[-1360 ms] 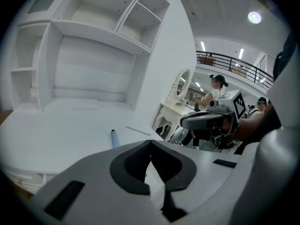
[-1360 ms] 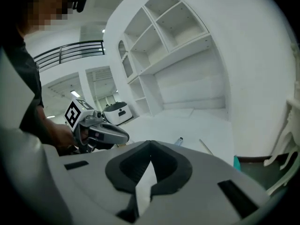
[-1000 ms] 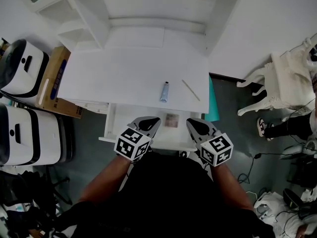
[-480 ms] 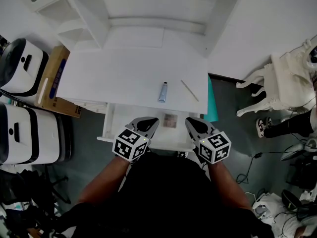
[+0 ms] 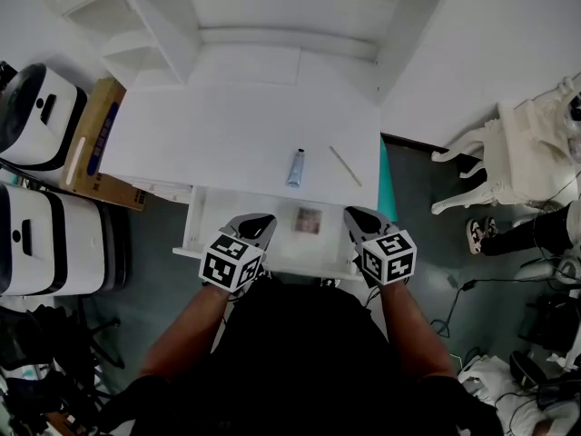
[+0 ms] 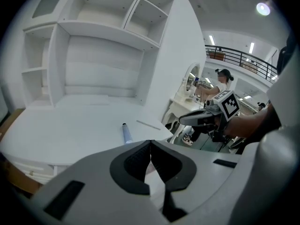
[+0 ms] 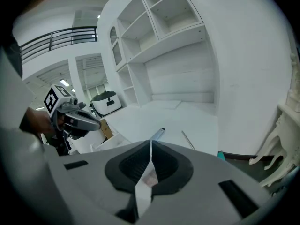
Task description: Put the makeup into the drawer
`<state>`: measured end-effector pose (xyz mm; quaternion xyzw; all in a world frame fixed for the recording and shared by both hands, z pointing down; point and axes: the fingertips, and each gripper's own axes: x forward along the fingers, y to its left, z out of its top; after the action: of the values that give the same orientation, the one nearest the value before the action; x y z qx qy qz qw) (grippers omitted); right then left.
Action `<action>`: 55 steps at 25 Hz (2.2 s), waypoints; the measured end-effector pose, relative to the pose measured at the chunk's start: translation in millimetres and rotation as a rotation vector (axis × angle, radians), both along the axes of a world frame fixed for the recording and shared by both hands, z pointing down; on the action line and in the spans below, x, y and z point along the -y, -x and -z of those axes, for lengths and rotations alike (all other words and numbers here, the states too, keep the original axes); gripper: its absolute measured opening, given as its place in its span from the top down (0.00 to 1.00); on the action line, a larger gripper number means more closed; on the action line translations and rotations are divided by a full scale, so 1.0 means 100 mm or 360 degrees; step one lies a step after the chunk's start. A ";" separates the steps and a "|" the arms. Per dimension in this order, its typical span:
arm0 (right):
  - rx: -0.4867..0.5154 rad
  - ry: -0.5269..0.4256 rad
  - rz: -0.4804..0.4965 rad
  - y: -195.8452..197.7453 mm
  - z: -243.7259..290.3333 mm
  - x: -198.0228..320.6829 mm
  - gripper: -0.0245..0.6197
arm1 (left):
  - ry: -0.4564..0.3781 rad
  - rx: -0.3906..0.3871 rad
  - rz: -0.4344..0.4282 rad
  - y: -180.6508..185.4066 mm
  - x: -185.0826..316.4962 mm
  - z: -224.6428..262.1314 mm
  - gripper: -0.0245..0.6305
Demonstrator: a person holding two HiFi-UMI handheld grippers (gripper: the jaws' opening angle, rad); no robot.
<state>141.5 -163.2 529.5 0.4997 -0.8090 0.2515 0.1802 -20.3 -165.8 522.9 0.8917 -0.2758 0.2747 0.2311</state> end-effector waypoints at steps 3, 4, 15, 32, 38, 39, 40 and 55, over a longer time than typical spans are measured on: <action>-0.0094 0.0067 -0.0029 -0.19 -0.26 0.12 0.91 | 0.0027 0.0026 0.0049 0.09 0.02 -0.06 0.95; -0.0122 0.0090 -0.0044 -0.27 -0.35 0.17 0.91 | 0.0034 0.0031 0.0062 0.11 0.02 -0.07 0.95; -0.0562 0.0268 -0.0043 -0.89 -1.30 0.74 0.91 | 0.0058 0.0052 0.0169 0.27 -0.06 -0.10 0.95; -0.0544 0.0490 0.0108 -0.87 -1.62 0.95 0.88 | 0.0064 0.0062 0.0359 0.65 -0.16 -0.07 0.95; -0.0486 0.0519 0.0012 -0.88 -1.61 0.94 0.89 | 0.0059 0.0048 0.0354 0.70 -0.18 -0.06 0.95; -0.0474 0.0516 -0.0011 -0.88 -1.61 0.94 0.89 | 0.0055 0.0046 0.0351 0.70 -0.18 -0.05 0.95; -0.0465 0.0513 -0.0030 -0.89 -1.60 0.93 0.89 | 0.0051 0.0042 0.0347 0.70 -0.17 -0.05 0.95; -0.0324 0.0308 -0.0100 -0.74 -1.07 0.65 0.90 | 0.0063 0.0010 0.0173 0.49 -0.06 -0.12 0.95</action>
<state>215.5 -228.3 636.0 0.5279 -0.7426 0.2821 0.3007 -69.4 -160.0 534.6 0.8698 -0.3191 0.2698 0.2624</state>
